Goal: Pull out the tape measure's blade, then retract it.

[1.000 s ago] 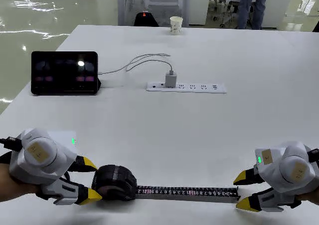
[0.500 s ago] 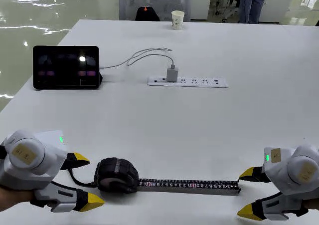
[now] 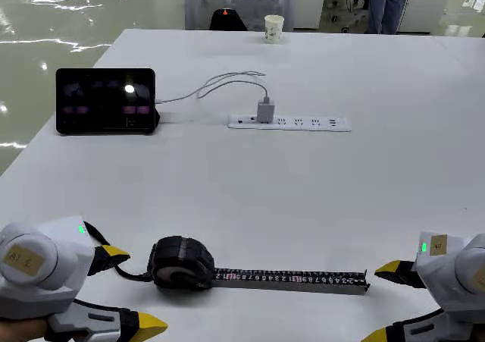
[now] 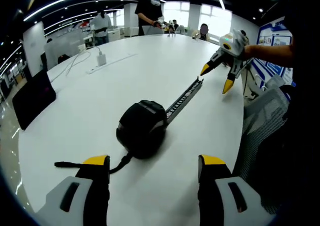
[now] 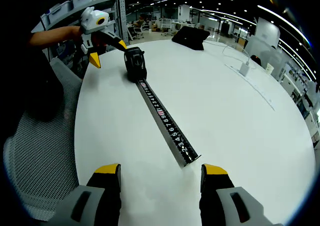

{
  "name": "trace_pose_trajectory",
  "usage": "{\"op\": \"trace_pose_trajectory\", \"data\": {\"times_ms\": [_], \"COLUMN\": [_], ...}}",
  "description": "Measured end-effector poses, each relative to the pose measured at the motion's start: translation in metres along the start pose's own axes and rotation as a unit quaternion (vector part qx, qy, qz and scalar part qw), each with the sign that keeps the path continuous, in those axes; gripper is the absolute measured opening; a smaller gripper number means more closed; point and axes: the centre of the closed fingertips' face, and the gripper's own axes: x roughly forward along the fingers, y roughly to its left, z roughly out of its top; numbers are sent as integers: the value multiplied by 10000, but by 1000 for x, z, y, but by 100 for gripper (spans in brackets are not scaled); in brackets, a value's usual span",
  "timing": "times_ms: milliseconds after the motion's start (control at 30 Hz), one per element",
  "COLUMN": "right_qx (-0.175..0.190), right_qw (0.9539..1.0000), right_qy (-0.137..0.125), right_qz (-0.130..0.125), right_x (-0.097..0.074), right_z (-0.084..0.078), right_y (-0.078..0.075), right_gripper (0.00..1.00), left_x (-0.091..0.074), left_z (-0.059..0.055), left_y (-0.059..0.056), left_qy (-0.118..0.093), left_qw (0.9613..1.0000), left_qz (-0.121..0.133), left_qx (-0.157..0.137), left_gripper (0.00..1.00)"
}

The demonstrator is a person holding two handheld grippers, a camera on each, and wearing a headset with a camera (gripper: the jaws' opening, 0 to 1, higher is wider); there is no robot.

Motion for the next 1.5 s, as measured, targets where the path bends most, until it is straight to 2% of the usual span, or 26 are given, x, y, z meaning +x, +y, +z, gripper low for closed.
{"op": "trace_pose_trajectory", "data": {"times_ms": [333, 633, 900, 1167, 1500], "right_qx": [339, 626, 884, 1098, 1383], "right_qw": [9990, 9961, 9925, 9880, 9816], "right_qy": [-176, -401, -574, -745, -959], "right_qz": [-239, -465, -622, -794, -899], "right_x": [-7, -13, -17, -22, -24], "right_z": [0, 6, 10, 15, 23], "right_y": [9, 14, 22, 26, 38], "right_gripper": [68, 74, 78, 83, 90], "left_x": [0, -6, -8, -7, -9], "left_z": [-2, 0, 1, 5, 6], "left_y": [-12, -16, -24, -34, -32], "left_qy": [-161, -420, -540, -642, -683], "left_qw": [9994, 9970, 9937, 9918, 9884], "left_qz": [128, 380, 551, 592, 834], "left_qx": [-295, -528, -815, -932, -1068], "left_gripper": [73, 78, 84, 88, 94]}}
